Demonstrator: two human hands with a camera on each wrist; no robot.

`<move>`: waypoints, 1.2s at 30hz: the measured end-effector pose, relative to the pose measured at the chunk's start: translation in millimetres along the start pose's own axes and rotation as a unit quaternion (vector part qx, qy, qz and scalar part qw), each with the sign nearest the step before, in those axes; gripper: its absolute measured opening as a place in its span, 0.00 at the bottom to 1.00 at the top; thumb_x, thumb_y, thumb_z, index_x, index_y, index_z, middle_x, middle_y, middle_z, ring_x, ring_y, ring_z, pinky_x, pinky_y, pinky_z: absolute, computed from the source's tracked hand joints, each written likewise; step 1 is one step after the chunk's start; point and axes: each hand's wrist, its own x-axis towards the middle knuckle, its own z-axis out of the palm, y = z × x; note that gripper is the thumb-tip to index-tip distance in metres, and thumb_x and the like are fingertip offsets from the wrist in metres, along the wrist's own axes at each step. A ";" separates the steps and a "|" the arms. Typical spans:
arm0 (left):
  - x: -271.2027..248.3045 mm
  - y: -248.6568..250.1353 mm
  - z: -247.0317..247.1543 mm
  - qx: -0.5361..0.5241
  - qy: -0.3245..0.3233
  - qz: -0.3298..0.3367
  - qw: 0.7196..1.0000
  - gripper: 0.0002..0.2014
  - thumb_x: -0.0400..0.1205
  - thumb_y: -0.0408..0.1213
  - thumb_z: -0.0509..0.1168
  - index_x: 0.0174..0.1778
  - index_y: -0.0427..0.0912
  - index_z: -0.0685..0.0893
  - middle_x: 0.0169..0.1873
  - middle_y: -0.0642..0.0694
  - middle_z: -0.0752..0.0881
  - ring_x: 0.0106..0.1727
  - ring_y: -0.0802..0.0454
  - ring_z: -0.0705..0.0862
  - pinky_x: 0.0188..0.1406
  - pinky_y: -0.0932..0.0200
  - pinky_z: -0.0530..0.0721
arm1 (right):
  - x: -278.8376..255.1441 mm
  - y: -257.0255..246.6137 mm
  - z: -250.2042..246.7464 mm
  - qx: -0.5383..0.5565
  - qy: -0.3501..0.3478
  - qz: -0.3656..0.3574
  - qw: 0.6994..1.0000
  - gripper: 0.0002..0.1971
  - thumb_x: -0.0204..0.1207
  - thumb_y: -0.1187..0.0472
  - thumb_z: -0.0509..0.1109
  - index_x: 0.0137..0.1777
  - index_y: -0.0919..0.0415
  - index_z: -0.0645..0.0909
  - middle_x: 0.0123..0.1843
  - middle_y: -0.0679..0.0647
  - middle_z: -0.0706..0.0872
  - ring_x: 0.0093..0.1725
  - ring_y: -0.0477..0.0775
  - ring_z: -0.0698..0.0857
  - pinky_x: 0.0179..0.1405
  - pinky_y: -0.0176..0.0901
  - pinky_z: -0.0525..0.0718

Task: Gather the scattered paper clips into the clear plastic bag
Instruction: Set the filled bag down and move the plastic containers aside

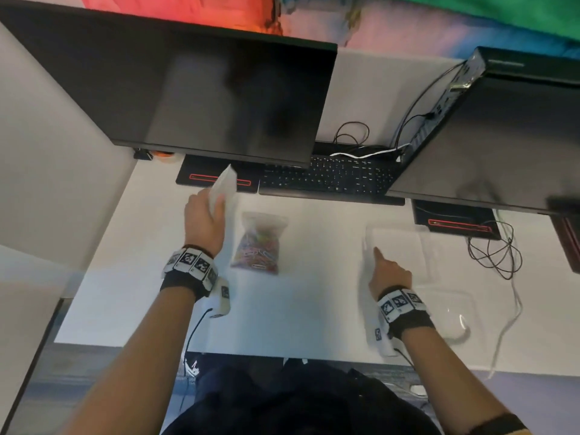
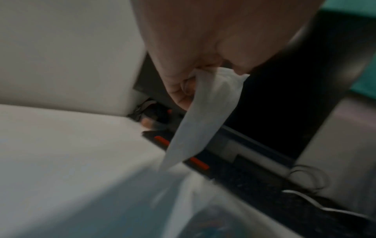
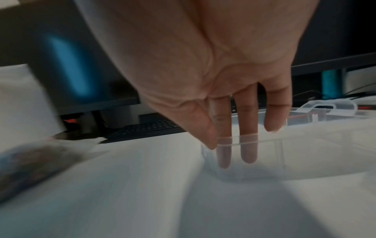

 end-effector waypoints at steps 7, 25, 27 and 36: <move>-34.0 94.7 57.7 -0.050 -0.150 0.179 0.971 0.14 0.82 0.29 0.66 0.62 0.43 0.88 0.48 0.48 0.82 0.48 0.51 0.81 0.53 0.61 0.78 | -24.7 -32.5 11.2 0.306 0.001 -0.230 0.924 0.25 0.78 0.67 0.65 0.75 0.50 0.74 0.56 0.48 0.85 0.54 0.47 0.82 0.60 0.38 0.80; -65.6 87.2 148.6 0.109 -0.375 0.074 0.917 0.15 0.84 0.39 0.59 0.65 0.51 0.83 0.49 0.37 0.90 0.52 0.35 0.87 0.55 0.51 0.84 | -34.7 162.5 62.5 0.218 -0.051 0.300 0.927 0.65 0.49 0.22 0.73 0.81 0.46 0.44 0.76 0.65 0.63 0.74 0.72 0.67 0.72 0.70 0.69; -61.0 83.2 155.5 0.116 -0.348 0.081 0.927 0.17 0.84 0.35 0.59 0.67 0.49 0.80 0.51 0.38 0.89 0.52 0.37 0.86 0.56 0.47 0.84 | -31.7 157.1 57.6 0.201 -0.048 0.292 0.934 0.65 0.47 0.23 0.75 0.80 0.46 0.46 0.73 0.65 0.65 0.72 0.71 0.69 0.68 0.68 0.72; -67.9 76.2 170.5 0.212 -0.296 0.158 0.918 0.20 0.81 0.35 0.62 0.71 0.46 0.79 0.64 0.40 0.78 0.62 0.40 0.79 0.65 0.46 0.76 | -20.3 168.4 8.0 0.390 0.083 0.125 0.908 0.25 0.72 0.49 0.76 0.67 0.55 0.78 0.50 0.59 0.89 0.44 0.58 0.87 0.47 0.43 0.85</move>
